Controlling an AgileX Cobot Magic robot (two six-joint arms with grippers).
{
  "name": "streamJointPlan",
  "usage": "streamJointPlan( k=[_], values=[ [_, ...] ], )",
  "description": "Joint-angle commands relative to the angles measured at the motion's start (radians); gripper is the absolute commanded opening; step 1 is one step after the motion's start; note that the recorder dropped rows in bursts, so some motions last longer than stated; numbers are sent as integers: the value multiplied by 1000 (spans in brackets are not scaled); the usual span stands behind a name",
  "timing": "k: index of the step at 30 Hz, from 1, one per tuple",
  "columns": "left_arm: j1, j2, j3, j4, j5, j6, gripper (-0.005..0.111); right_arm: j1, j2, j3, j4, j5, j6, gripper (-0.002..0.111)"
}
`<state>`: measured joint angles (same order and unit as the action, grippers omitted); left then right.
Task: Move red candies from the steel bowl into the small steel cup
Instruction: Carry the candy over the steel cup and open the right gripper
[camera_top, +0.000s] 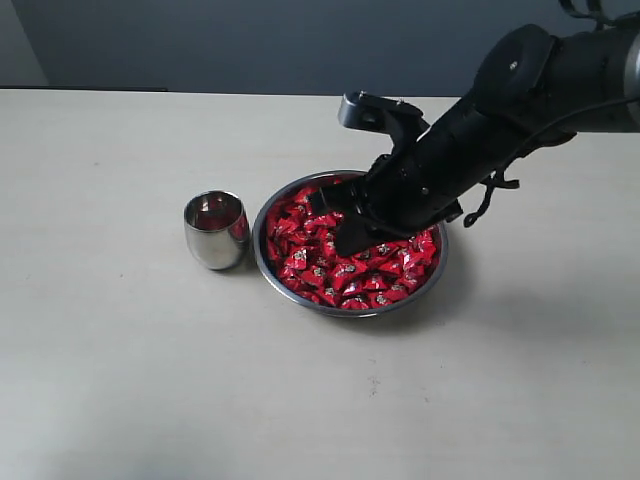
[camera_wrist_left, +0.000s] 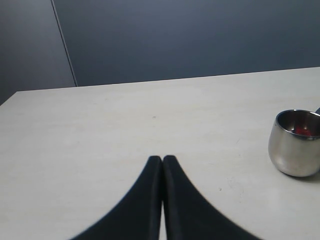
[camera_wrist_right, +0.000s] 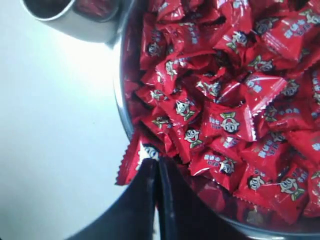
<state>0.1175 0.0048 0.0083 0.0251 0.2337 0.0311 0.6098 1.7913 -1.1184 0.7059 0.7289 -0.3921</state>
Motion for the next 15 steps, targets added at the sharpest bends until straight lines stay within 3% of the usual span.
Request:
streamJointPlan(
  k=[1,7,15],
  values=[
    [2,-5,-8,2,-2,-2,0,-3,-44,-6,3,7,1,-1],
    [2,-5,-8,2,-2,-2,0,-3,-18,-20,119,-71,1,-1],
    [2,-5,-8,2,-2,-2,0,42,160,-304,105,17,1,-1]
  ],
)
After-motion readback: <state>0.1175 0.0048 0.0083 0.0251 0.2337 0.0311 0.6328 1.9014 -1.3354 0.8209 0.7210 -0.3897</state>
